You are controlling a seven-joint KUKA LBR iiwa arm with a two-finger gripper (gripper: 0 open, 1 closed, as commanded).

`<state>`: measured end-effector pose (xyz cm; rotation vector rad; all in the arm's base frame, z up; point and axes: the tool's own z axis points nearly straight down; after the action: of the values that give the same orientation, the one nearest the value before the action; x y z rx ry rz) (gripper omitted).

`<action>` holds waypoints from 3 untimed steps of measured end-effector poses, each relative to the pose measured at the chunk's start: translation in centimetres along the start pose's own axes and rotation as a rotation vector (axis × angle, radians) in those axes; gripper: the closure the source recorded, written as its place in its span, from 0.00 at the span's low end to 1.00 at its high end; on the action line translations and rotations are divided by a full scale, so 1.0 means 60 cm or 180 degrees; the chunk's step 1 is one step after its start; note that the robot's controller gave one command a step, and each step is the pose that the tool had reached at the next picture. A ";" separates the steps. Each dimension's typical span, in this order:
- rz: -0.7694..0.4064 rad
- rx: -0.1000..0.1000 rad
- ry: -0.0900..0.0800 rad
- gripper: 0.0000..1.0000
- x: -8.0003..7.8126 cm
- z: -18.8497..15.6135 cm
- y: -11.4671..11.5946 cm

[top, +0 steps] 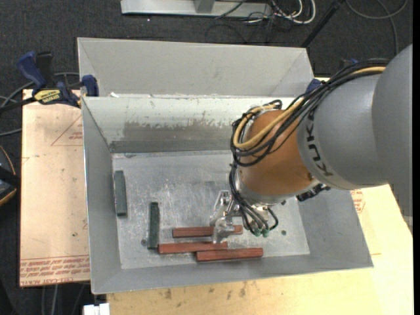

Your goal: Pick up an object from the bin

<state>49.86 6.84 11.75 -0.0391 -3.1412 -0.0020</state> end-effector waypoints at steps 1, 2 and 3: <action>0.0001 0.0000 -0.0005 1.00 -0.006 -0.016 -0.001; -0.0119 0.0000 -0.0026 1.00 -0.026 0.020 0.007; -0.0171 0.0003 0.0024 1.00 -0.016 0.029 0.002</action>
Offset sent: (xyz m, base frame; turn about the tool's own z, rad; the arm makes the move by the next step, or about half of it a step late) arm 0.0227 0.0080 -0.0435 -0.0766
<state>50.82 6.93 10.02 0.0454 -3.1337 -0.0005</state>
